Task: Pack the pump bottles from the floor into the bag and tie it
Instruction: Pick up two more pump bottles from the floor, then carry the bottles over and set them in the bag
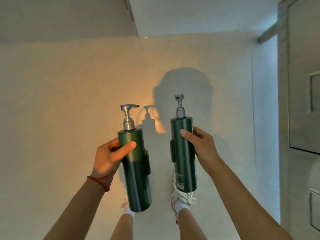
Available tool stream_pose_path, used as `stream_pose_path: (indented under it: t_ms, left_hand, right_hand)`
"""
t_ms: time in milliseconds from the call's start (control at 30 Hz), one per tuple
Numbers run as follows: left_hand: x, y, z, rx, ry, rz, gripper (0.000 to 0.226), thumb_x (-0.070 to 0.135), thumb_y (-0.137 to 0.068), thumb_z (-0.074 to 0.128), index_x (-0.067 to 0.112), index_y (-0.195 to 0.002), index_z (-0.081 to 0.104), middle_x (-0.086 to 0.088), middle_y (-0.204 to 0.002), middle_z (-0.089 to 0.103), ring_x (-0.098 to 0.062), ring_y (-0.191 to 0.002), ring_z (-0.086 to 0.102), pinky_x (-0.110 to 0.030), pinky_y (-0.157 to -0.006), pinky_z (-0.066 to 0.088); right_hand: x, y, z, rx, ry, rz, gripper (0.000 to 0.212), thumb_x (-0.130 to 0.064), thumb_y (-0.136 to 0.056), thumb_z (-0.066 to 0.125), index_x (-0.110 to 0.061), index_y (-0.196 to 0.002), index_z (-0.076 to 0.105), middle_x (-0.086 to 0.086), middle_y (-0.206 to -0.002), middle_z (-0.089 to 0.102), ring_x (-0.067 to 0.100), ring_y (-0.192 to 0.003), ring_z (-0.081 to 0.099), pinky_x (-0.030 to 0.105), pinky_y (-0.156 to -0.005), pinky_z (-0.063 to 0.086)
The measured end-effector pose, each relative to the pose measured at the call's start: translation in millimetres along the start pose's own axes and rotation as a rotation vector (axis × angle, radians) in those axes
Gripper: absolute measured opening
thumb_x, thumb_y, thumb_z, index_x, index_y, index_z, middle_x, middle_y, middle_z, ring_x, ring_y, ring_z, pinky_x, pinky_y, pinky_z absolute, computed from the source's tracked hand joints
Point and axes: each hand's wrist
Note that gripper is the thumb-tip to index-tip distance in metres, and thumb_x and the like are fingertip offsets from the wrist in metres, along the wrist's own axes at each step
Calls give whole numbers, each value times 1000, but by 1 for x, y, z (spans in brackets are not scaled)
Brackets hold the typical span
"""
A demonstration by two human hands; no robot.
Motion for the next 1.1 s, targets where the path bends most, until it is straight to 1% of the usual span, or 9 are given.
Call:
stream_pose_path:
  t_ms: [100,200,300,433,533,667,867,1000,1100]
  left_hand:
    - [54,31,3,-52,-61,41,13,16,-62,77,25,-70,73,9,-63,71,-11,-65,64,-25,-61,55]
    - [102,63,1,-98,-98,77,15,11,-73,68,25,-73,72,9,-65,72,-7,-64,65,-26,-62,54]
    - [146,96,-2,-141,-105,114,15,10,-74,67,23,-71,72,7,-62,72,-7,-60,65,-22,-58,53]
    - [198,138,-7,-215,-164,180,10,12,-74,68,21,-71,70,7,-61,71,-8,-61,66,-20,-57,55]
    - [230,170,-6,-275,-205,210,8,14,-73,69,22,-73,71,5,-65,72,-11,-66,67,-22,-62,57]
    - [259,212,0,-346,-221,229,9,11,-76,66,19,-78,71,-2,-73,72,-16,-71,67,-28,-66,57]
    - [278,273,32,-449,-267,301,9,11,-72,69,20,-77,70,6,-65,73,-8,-64,67,-18,-55,54]
    - [284,315,68,-530,-300,340,9,12,-73,69,21,-77,70,9,-66,73,-6,-65,67,-16,-55,52]
    - [285,346,99,-606,-332,375,10,12,-75,68,21,-78,68,12,-63,72,-3,-62,67,-14,-54,51]
  right_hand:
    - [-54,55,7,30,-73,-30,32,-40,-57,77,-25,-85,73,0,-79,75,19,-75,71,24,-61,54]
    - [-102,109,14,73,-134,-99,46,-50,-48,77,-25,-87,73,2,-84,75,21,-80,71,30,-68,57]
    - [-140,159,22,121,-210,-165,44,-47,-52,76,-22,-89,73,8,-86,75,26,-82,70,35,-71,59]
    - [-171,222,33,188,-266,-219,43,-48,-52,75,-24,-86,73,4,-82,75,21,-76,71,27,-61,56]
    - [-182,265,36,256,-311,-254,44,-49,-51,76,-23,-86,72,2,-78,75,19,-72,71,23,-56,54]
    - [-189,321,31,330,-372,-276,46,-49,-50,76,-22,-88,72,4,-79,75,20,-72,70,25,-56,54]
    - [-193,402,5,415,-418,-342,45,-48,-50,76,-23,-87,72,2,-79,75,20,-73,71,23,-57,54]
    - [-181,454,-22,518,-496,-393,40,-46,-53,75,-25,-86,73,5,-81,75,23,-74,71,27,-58,56]
    - [-165,492,-41,601,-563,-414,43,-47,-50,77,-23,-86,73,5,-81,75,23,-74,71,28,-59,56]
Point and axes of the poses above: each hand's wrist, its own y-axis away from the middle knuckle, its own z-axis out of the palm, x = y × z
